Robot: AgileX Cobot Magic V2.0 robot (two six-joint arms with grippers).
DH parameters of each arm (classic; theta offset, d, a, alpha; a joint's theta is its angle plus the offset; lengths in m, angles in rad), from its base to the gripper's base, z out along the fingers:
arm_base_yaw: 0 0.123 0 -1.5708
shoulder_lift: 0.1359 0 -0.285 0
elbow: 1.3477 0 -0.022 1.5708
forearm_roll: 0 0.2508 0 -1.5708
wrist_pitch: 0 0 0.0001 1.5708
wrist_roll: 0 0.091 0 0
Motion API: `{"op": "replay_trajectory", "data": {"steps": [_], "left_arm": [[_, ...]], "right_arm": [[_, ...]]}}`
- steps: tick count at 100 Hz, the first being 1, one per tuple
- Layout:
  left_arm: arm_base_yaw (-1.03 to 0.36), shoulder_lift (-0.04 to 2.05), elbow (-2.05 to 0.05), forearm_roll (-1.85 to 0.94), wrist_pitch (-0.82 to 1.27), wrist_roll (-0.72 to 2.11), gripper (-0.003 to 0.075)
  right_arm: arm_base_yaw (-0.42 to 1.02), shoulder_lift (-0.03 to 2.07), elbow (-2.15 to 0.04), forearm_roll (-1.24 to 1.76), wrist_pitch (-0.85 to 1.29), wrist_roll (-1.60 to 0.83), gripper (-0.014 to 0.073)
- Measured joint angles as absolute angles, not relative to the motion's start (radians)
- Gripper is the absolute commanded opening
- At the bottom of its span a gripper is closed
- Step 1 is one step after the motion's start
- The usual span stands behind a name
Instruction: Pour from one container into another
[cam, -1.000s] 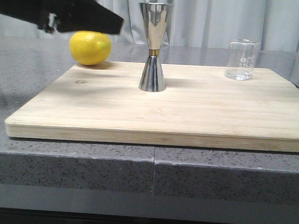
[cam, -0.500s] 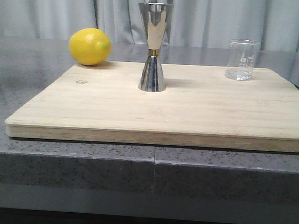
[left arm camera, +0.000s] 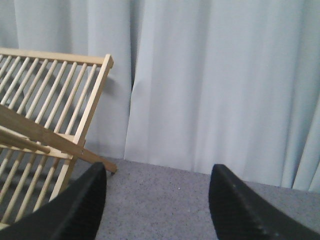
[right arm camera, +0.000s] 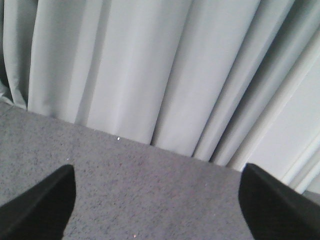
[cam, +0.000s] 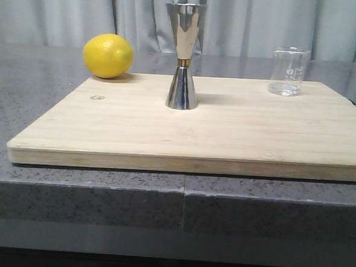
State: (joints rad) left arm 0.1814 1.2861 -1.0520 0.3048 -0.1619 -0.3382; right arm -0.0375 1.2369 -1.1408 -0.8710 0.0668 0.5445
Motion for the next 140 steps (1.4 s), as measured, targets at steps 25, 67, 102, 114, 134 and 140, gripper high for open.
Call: {"op": "replay_trajectory", "data": {"steps": [25, 67, 102, 114, 134, 140], "left_arm": [[0.051, 1.106, -1.054, 0.327, -0.066, -0.33, 0.0419], [0.017, 0.689, -0.818, 0.333, 0.041, -0.33, 0.0419], [0.017, 0.357, -0.33, 0.291, -0.016, -0.33, 0.0419], [0.017, 0.273, -0.21, 0.261, -0.007, -0.33, 0.0419], [0.017, 0.221, -0.121, 0.146, 0.0, -0.337, 0.0419], [0.017, 0.221, -0.112, 0.138, 0.0, -0.337, 0.0419]], "right_arm": [[-0.037, 1.035, -1.134, -0.877, 0.115, 0.545, 0.06], [-0.037, 0.558, -0.735, -0.875, 0.111, 0.546, 0.06], [-0.037, 0.195, -0.425, -0.78, 0.129, 0.549, 0.06], [-0.037, 0.113, -0.332, -0.723, 0.156, 0.549, 0.06], [-0.037, 0.044, -0.215, -0.61, 0.231, 0.549, 0.06], [-0.037, 0.044, -0.193, -0.6, 0.24, 0.549, 0.06]]}}
